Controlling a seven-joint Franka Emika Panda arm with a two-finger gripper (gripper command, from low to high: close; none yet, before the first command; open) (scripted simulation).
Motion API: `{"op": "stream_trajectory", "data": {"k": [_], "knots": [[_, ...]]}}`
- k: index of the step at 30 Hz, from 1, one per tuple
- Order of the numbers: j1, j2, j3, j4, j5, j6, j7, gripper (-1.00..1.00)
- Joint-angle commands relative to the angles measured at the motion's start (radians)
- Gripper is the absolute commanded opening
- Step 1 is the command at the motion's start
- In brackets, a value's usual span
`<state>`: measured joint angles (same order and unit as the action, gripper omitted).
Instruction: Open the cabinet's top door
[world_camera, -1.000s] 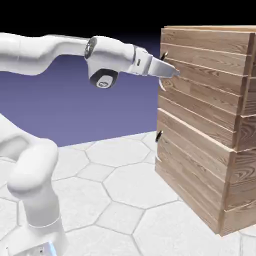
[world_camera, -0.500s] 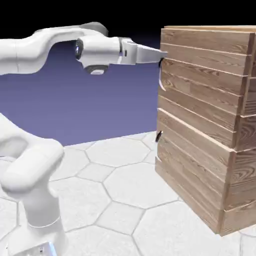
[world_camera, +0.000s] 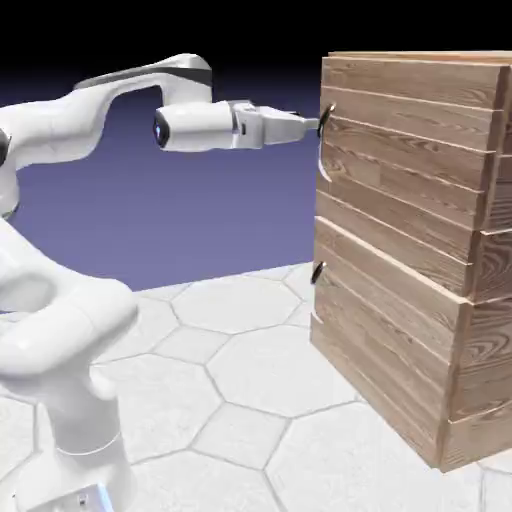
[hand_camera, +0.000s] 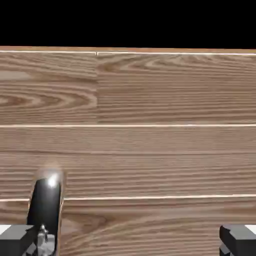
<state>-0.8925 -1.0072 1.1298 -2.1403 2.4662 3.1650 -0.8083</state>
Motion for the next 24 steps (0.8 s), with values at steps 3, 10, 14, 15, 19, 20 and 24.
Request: {"op": "stream_trajectory", "data": {"k": [3, 10, 14, 15, 19, 20, 24], "knots": [[-0.048, -0.023, 0.060, 0.035, 0.131, 0.007, -0.082, 0.00], [-0.198, -0.024, 0.162, 0.144, 0.242, -0.006, -0.146, 0.00], [-0.259, -0.014, 0.191, 0.188, 0.243, -0.017, -0.143, -1.00], [-0.223, -0.014, 0.170, 0.152, 0.240, -0.039, -0.149, -1.00], [-0.078, -0.015, 0.082, 0.015, 0.221, -0.126, -0.169, -1.00], [-0.042, -0.016, 0.059, -0.018, 0.214, -0.146, -0.173, -1.00], [0.103, -0.021, -0.035, -0.144, 0.177, -0.221, -0.187, -1.00]]}}
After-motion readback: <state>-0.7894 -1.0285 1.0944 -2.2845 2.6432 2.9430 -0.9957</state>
